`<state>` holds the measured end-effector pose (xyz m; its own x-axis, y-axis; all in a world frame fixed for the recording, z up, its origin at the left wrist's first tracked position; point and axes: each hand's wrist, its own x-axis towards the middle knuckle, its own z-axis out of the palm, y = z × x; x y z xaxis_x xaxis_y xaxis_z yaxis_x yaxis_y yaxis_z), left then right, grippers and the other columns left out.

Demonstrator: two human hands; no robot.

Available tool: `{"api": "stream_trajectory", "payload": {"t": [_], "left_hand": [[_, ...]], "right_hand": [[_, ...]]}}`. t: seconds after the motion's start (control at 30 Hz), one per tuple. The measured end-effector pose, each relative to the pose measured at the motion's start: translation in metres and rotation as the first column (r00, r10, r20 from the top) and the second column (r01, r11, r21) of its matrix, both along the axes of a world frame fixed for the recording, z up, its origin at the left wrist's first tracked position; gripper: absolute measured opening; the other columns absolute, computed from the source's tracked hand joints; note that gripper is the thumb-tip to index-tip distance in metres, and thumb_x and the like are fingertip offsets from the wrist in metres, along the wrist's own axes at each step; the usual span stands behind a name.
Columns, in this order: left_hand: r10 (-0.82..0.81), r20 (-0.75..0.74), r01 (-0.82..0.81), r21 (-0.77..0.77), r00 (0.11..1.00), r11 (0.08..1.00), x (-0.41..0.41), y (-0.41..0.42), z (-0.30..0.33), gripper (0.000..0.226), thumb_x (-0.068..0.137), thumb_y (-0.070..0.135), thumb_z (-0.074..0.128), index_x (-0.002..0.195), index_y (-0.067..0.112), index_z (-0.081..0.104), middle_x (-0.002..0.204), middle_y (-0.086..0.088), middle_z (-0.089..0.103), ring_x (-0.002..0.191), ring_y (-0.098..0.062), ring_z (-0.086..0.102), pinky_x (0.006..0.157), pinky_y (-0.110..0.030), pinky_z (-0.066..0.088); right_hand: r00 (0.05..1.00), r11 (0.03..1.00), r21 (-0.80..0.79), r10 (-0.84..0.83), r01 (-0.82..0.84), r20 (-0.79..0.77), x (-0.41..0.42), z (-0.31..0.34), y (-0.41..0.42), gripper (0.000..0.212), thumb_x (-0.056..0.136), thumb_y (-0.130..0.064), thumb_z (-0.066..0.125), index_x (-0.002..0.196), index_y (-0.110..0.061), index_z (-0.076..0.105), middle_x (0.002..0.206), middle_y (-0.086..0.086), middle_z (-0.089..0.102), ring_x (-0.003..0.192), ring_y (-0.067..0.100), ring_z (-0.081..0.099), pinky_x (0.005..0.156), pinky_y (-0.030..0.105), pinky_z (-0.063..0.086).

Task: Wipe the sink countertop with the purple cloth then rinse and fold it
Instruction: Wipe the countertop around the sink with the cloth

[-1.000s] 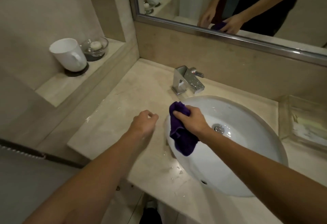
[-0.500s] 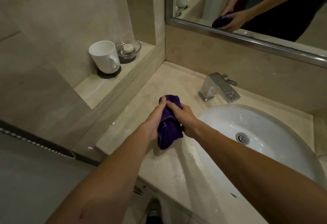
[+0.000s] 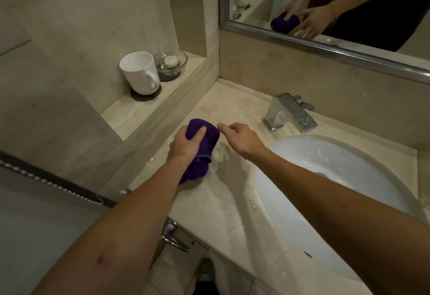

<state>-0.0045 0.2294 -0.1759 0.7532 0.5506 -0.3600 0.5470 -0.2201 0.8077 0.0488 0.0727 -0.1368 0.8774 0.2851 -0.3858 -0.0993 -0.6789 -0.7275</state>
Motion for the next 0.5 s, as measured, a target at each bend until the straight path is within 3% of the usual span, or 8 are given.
{"api": "stream_trajectory", "payload": {"t": [0.03,0.1,0.17,0.23,0.3,0.4,0.5], "left_hand": [[-0.068,-0.057,0.077,0.175,0.996,0.982,0.001,0.005,-0.002,0.061,0.080,0.076,0.054,0.125,0.036,0.056,0.119,-0.001,0.065,0.108,-0.031,0.063,0.095,-0.047,0.052],[-0.143,-0.191,0.220,0.482,0.971,0.848,0.003,0.011,-0.006,0.067,0.090,0.071,0.048,0.144,0.033,0.042,0.127,-0.008,0.060,0.114,-0.035,0.059,0.089,-0.043,0.050],[-0.140,-0.290,0.305,0.667,0.947,0.680,0.002,0.011,-0.011,0.066,0.095,0.068,0.042,0.149,0.031,0.034,0.125,-0.015,0.057,0.108,-0.035,0.059,0.075,-0.040,0.044],[-0.102,-0.356,0.348,0.749,0.929,0.564,0.000,0.011,-0.020,0.066,0.097,0.066,0.038,0.151,0.028,0.031,0.126,-0.017,0.054,0.104,-0.033,0.060,0.068,-0.038,0.039],[-0.067,-0.420,0.384,0.740,0.905,0.552,-0.003,0.013,-0.030,0.068,0.098,0.065,0.034,0.153,0.027,0.027,0.133,-0.018,0.049,0.109,-0.033,0.057,0.069,-0.038,0.041],[-0.019,-0.460,0.361,0.669,0.888,0.649,-0.006,0.019,-0.042,0.076,0.095,0.072,0.034,0.156,0.030,0.019,0.145,-0.020,0.037,0.123,-0.038,0.048,0.082,-0.046,0.050],[-0.038,-0.424,0.345,0.677,0.905,0.650,-0.008,0.021,-0.043,0.073,0.094,0.070,0.039,0.154,0.030,0.024,0.141,-0.021,0.038,0.120,-0.039,0.050,0.081,-0.047,0.051]], "right_hand": [[0.996,0.997,-0.075,0.039,-0.033,0.085,0.001,-0.005,-0.003,0.071,0.094,-0.070,0.039,0.136,-0.017,0.060,0.140,0.003,0.060,0.121,0.026,0.057,0.099,0.047,0.050],[0.988,0.991,-0.126,0.067,-0.050,0.138,0.002,-0.015,-0.009,0.069,0.095,-0.069,0.040,0.136,-0.018,0.060,0.144,0.004,0.058,0.126,0.025,0.056,0.100,0.045,0.049],[0.990,0.994,-0.104,0.059,-0.046,0.127,0.001,-0.028,-0.018,0.065,0.096,-0.066,0.042,0.135,-0.017,0.061,0.144,0.006,0.057,0.127,0.024,0.055,0.100,0.043,0.048],[0.993,0.996,-0.078,0.052,-0.044,0.107,0.000,-0.040,-0.028,0.061,0.097,-0.063,0.045,0.134,-0.017,0.062,0.143,0.007,0.058,0.127,0.023,0.055,0.100,0.042,0.047],[0.994,0.996,-0.082,0.050,-0.042,0.096,0.000,-0.050,-0.036,0.057,0.097,-0.060,0.047,0.132,-0.018,0.063,0.141,0.007,0.059,0.127,0.023,0.055,0.102,0.044,0.047],[0.997,0.995,-0.094,0.030,-0.023,0.076,0.003,-0.063,-0.045,0.055,0.097,-0.059,0.047,0.131,-0.018,0.063,0.138,0.007,0.060,0.124,0.023,0.056,0.100,0.043,0.048],[0.997,0.995,-0.097,0.019,-0.011,0.078,0.004,-0.066,-0.045,0.057,0.092,-0.062,0.046,0.127,-0.021,0.065,0.135,0.005,0.062,0.121,0.022,0.058,0.098,0.044,0.050]]}}
